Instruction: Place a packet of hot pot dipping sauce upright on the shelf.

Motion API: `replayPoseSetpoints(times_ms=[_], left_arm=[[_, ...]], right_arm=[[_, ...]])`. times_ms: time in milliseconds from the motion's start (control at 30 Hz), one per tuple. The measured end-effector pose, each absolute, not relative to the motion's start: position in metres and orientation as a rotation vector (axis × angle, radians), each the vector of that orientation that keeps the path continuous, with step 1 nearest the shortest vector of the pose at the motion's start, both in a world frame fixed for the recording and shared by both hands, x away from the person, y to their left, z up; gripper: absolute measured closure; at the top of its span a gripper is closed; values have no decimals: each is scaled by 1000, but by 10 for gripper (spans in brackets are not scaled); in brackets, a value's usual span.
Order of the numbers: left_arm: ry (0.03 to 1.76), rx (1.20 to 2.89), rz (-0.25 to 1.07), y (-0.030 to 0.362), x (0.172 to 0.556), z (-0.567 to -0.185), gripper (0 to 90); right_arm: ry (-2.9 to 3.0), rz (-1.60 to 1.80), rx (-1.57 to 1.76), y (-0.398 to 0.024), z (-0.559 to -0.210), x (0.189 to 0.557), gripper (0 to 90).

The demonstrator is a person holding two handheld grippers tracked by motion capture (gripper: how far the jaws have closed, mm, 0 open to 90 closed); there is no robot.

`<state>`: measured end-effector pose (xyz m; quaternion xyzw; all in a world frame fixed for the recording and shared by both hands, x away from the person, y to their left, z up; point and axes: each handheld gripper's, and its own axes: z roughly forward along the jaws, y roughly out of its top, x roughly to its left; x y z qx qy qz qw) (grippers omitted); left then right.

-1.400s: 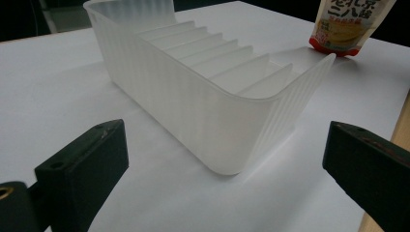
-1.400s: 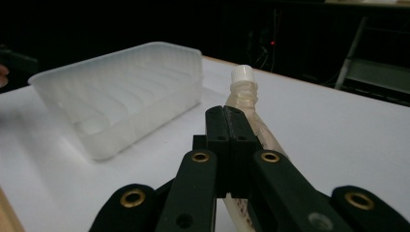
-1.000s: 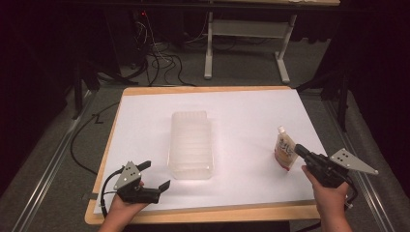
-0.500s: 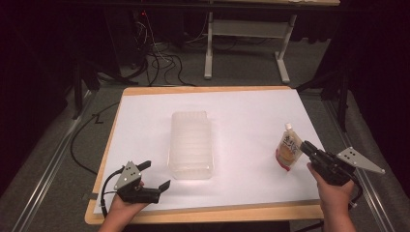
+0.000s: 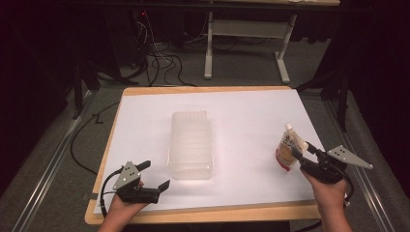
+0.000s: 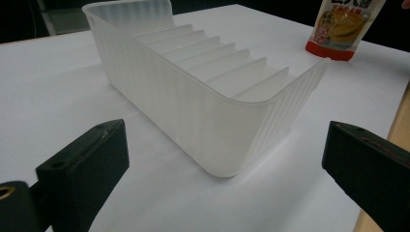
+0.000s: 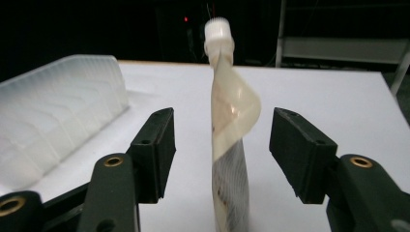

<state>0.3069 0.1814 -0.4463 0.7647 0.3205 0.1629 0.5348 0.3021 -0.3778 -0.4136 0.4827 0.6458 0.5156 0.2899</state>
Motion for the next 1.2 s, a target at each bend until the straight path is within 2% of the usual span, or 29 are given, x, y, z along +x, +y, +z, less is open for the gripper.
replayPoseSetpoints(times_ms=[100, 233, 567, 800, 1200], left_arm=[[764, 1822, 388, 181, 307, -446, 33], [766, 1824, 395, 181, 307, -447, 33], [766, 1829, 402, 181, 307, -447, 33], [764, 1828, 403, 181, 306, -447, 33], [762, 1829, 397, 180, 306, -447, 33]], right_arm=[[1754, 1349, 1304, -376, -419, 305, 457], [1791, 1301, 1339, -370, -431, 311, 564], [1778, 1296, 1363, -378, -443, 316, 691], [1769, 1282, 1326, -376, -439, 315, 883], [1817, 1321, 1301, -381, -434, 316, 900]])
